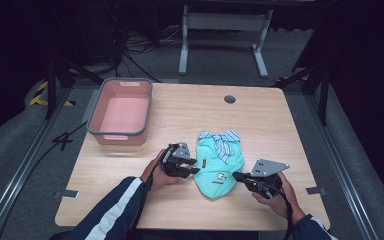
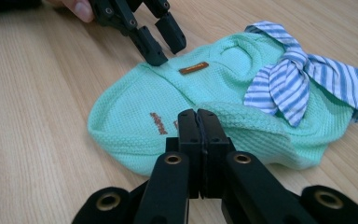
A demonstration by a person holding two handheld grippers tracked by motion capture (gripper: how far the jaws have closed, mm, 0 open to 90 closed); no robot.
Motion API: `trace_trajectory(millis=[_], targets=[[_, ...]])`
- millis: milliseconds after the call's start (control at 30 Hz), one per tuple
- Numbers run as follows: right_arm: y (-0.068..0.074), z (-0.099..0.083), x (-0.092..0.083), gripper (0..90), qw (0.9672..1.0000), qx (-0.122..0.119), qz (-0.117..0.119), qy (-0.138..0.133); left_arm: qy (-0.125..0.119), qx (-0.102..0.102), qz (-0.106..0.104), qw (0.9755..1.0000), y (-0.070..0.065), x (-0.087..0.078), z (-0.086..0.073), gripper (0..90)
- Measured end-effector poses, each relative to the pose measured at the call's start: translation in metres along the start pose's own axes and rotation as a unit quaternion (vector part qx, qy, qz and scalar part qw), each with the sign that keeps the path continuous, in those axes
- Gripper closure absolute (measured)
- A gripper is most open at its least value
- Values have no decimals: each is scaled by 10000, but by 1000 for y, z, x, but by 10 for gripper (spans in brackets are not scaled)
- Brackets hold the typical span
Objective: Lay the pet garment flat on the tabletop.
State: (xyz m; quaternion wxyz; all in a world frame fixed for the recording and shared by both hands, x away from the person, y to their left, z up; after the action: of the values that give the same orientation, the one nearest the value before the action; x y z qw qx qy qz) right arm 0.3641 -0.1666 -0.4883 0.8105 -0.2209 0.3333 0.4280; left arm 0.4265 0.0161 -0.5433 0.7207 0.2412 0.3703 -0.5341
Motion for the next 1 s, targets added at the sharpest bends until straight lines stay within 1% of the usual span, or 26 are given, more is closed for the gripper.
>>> trace_trajectory(millis=[200,367,433,533,600,733,767,800,867,933,967,1000], targets=[[1,-9,-6,900,10000,63,-22,38,-3,-5,-1,10000,0,0,0,620],[3,-22,-9,900,9998,103,-44,189,-1,-4,1,10000,0,0,0,620],[4,-30,-13,900,9995,179,-7,246,-2,-4,0,10000,0,0,0,620],[4,-37,-18,899,9993,256,-32,276,-1,-5,0,10000,0,0,0,620],[4,-37,-23,896,9992,311,-84,230,5,-12,-7,10000,0,0,0,620],[-3,-30,-33,890,9990,348,-289,-8,6,-9,-5,10000,0,0,0,620],[-7,-29,-32,891,9986,375,-369,-29,1,-8,-5,10000,0,0,0,620],[-10,-29,-30,892,9984,401,-399,-24,4,-10,-2,10000,0,0,0,620],[-16,-33,-23,894,9982,410,-438,82,-2,-4,0,10000,0,0,0,620],[-20,-39,-15,895,9977,494,-399,221,0,-6,-5,10000,0,0,0,620],[-24,-42,-11,896,9973,476,-464,307,1,-8,-6,10000,0,0,0,620],[-25,-44,-8,896,9969,504,-480,366,0,-7,-4,10000,0,0,0,620]])
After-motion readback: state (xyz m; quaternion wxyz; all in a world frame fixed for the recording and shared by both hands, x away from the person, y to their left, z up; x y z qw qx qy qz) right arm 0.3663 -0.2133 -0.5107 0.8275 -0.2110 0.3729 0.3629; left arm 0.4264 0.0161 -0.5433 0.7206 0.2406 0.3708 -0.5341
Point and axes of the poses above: each handheld gripper's, and its own axes: x roughly forward along the jaws, z roughly out of its top, y roughly to its left, the point moved 9 cm from there along x, roughly forward along the jaws, and after that the axes turned 9 degrees about y, right-handed, at the moved point
